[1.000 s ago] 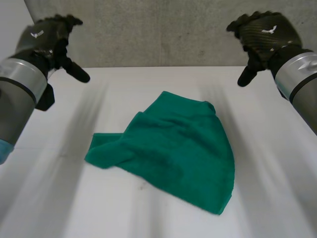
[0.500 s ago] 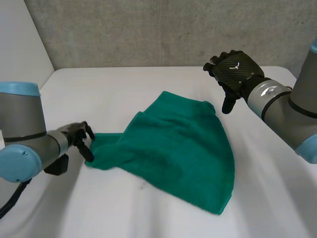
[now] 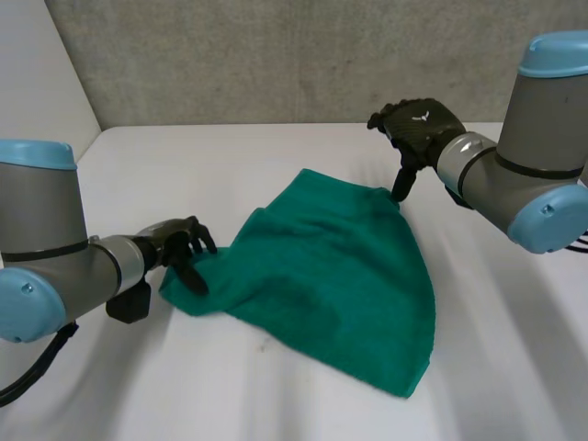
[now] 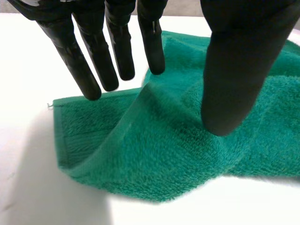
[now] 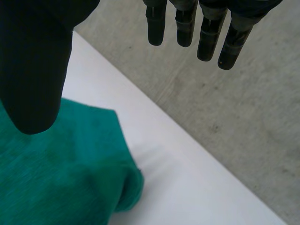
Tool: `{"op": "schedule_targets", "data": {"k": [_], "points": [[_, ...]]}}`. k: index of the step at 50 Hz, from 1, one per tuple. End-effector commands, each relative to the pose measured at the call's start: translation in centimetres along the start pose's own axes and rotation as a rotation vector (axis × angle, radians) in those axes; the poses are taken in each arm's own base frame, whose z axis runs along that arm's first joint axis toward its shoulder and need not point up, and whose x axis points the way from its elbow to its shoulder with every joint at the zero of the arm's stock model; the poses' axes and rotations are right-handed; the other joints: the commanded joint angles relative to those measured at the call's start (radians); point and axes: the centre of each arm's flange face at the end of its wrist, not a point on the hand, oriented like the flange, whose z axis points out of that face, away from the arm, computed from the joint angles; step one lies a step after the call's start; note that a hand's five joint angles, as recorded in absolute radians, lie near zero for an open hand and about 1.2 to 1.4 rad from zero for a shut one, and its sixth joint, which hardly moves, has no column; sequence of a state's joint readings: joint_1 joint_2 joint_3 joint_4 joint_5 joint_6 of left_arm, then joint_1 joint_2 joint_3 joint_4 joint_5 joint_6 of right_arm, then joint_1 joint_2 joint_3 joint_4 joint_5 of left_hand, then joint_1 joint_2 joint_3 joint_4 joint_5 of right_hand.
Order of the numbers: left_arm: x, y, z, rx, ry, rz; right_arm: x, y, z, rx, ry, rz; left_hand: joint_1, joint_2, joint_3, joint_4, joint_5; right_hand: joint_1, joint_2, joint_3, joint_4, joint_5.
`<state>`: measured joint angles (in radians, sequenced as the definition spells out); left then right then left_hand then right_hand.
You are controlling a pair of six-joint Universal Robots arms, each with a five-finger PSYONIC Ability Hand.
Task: Fold the towel.
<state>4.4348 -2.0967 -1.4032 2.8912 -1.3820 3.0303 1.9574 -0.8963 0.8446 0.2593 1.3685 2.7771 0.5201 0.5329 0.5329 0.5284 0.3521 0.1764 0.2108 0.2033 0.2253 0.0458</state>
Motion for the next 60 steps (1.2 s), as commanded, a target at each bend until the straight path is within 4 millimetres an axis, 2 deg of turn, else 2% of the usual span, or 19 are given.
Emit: {"op": "schedule_targets", "data": {"k": [1, 13, 25, 26, 29, 30, 34, 35, 38, 39, 42, 43, 45, 46, 49, 54, 55, 57, 60], "points": [[-1.5, 0.6, 0.0, -0.022, -0.084, -0.013, -0.7, 2.3, -0.5, -0.077, -0.023, 0.012, 0.008, -0.005, -0.005, -0.001, 0.001, -0.002, -0.036, -0.029, -0.051, -0.046], [-2.1, 0.8, -0.6, -0.004, -0.147, -0.009, -1.3, 3.6, -1.8, -0.121, -0.038, 0.018, 0.002, -0.011, -0.011, -0.007, -0.005, -0.002, -0.036, -0.029, -0.051, -0.046], [-1.3, 2.7, 0.3, -0.073, -0.098, -0.014, -1.4, 4.0, -1.8, -0.117, -0.039, 0.018, 0.066, 0.053, 0.053, 0.058, 0.059, -0.002, -0.036, -0.029, -0.051, -0.046], [-1.2, 2.8, 0.3, -0.077, -0.094, -0.012, -1.4, 3.9, -1.8, -0.114, -0.040, 0.016, 0.113, 0.100, 0.100, 0.105, 0.106, -0.002, -0.036, -0.029, -0.051, -0.046], [-0.9, 3.0, 0.6, -0.082, -0.087, -0.003, -1.3, 3.1, -1.6, -0.080, -0.045, 0.008, 0.713, 0.700, 0.700, 0.705, 0.706, -0.002, -0.036, -0.029, -0.051, -0.046], [-0.9, 2.9, 0.6, -0.077, -0.089, 0.000, -1.2, 2.8, -1.4, -0.067, -0.049, 0.006, 0.875, 0.862, 0.862, 0.866, 0.868, -0.002, -0.036, -0.029, -0.051, -0.046], [-0.5, 1.1, 0.2, -0.016, -0.087, 0.018, -1.0, 1.2, -0.7, 0.011, -0.086, -0.005, 0.876, 0.863, 0.863, 0.868, 0.870, -0.002, -0.036, -0.029, -0.051, -0.046], [0.1, -0.3, -0.6, 0.034, -0.073, 0.028, -1.2, 0.7, -0.3, 0.040, -0.124, -0.010, 0.876, 0.863, 0.863, 0.868, 0.870, -0.002, -0.036, -0.029, -0.051, -0.046], [1.3, -2.6, -2.6, 0.114, -0.048, 0.054, -1.5, 0.0, 0.4, 0.094, -0.186, -0.017, 0.876, 0.863, 0.863, 0.868, 0.870, -0.002, -0.036, -0.029, -0.051, -0.046], [2.1, -3.7, -3.9, 0.157, -0.029, 0.081, -1.6, -0.6, 0.8, 0.128, -0.228, -0.015, 0.876, 0.863, 0.863, 0.868, 0.870, -0.002, -0.036, -0.029, -0.051, -0.046], [3.2, -4.9, -5.9, 0.210, -0.012, 0.148, -1.9, -1.2, 1.3, 0.163, -0.281, -0.020, 0.876, 0.863, 0.863, 0.868, 0.870, -0.002, -0.036, -0.029, -0.051, -0.046], [4.0, -5.3, -7.2, 0.235, 0.002, 0.212, -2.3, -1.5, 1.6, 0.174, -0.317, -0.022, 0.876, 0.863, 0.863, 0.868, 0.870, -0.002, -0.036, -0.029, -0.051, -0.046], [4.5, -5.4, -7.9, 0.245, 0.009, 0.247, -2.6, -1.5, 1.8, 0.177, -0.338, -0.021, 0.876, 0.863, 0.863, 0.868, 0.870, -0.002, -0.036, -0.029, -0.051, -0.046], [6.0, -5.5, -9.9, 0.269, 0.033, 0.351, -3.1, -1.1, 2.3, 0.175, -0.386, -0.014, 0.876, 0.863, 0.863, 0.868, 0.870, -0.002, -0.036, -0.029, -0.051, -0.046], [7.2, -5.1, -11.6, 0.278, 0.058, 0.443, -3.7, -0.3, 2.8, 0.171, -0.443, -0.004, 0.876, 0.863, 0.863, 0.868, 0.870, -0.002, -0.036, -0.029, -0.051, -0.046], [9.2, -3.3, -13.6, 0.268, 0.108, 0.578, -8.8, 0.8, 2.3, 0.169, -0.635, 0.012, 0.876, 0.863, 0.863, 0.868, 0.870, -0.002, -0.036, -0.029, -0.051, -0.046], [9.4, -3.1, -13.7, 0.265, 0.113, 0.587, -10.8, 1.4, 2.0, 0.159, -0.699, 0.020, 0.876, 0.863, 0.863, 0.868, 0.870, -0.002, -0.036, -0.029, -0.051, -0.046], [9.6, -2.9, -14.1, 0.267, 0.119, 0.594, -13.2, 2.4, 1.6, 0.135, -0.770, 0.026, 0.876, 0.863, 0.863, 0.868, 0.870, -0.002, -0.036, -0.029, -0.051, -0.046], [9.6, -2.6, -14.4, 0.262, 0.122, 0.597, -14.7, 3.4, 1.5, 0.106, -0.807, 0.034, 0.876, 0.863, 0.863, 0.868, 0.870, -0.002, -0.036, -0.029, -0.051, -0.046]]}}
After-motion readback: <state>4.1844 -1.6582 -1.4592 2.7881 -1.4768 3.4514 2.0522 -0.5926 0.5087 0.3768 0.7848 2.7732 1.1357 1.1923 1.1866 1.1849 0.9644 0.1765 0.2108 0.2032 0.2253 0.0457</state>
